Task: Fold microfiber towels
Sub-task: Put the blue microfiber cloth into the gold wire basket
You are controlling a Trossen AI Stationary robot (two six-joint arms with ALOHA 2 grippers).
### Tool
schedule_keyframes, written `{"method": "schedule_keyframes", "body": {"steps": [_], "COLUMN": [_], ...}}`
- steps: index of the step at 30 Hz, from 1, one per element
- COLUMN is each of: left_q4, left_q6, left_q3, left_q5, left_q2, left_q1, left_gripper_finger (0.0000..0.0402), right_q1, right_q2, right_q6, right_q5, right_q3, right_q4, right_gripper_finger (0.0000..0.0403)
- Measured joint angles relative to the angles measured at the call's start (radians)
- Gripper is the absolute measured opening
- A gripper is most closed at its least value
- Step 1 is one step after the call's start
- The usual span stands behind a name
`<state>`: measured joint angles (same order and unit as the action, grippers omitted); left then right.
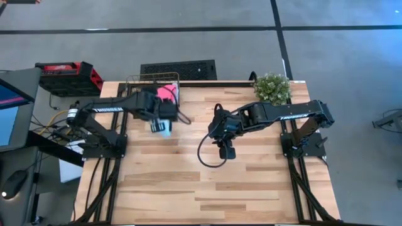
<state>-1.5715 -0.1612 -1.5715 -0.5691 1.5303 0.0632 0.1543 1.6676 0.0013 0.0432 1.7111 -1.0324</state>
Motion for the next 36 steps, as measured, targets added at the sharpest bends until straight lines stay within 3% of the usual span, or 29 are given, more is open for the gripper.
{"method": "schedule_keyframes", "body": {"steps": [9,16,22,36], "left_q4": [0.051,0.097,0.109,0.1], "left_q6": [0.338,0.322,0.331,0.205], "left_q3": [-0.188,-0.297,-0.211,0.085], "left_q5": [-0.152,-0.108,0.082,0.067], "left_q2": [0.027,0.027,0.027,0.028], "left_q1": [0.123,0.298,0.384,0.489], "left_gripper_finger": [0.0,0.0,0.0,0.0002], "right_q1": [0.0,-0.004,-0.008,-0.013], "right_q2": [0.0,0.0,0.0,0.0], "right_q6": [0.0,0.0,0.0,0.009], "right_q5": [0.011,0.011,0.011,0.011], "right_q3": [0.0,0.0,0.0,0.0], "right_q4": [0.009,0.037,0.038,0.038], "right_gripper_finger": [0.0166,0.0166,0.0166,0.0166]}}
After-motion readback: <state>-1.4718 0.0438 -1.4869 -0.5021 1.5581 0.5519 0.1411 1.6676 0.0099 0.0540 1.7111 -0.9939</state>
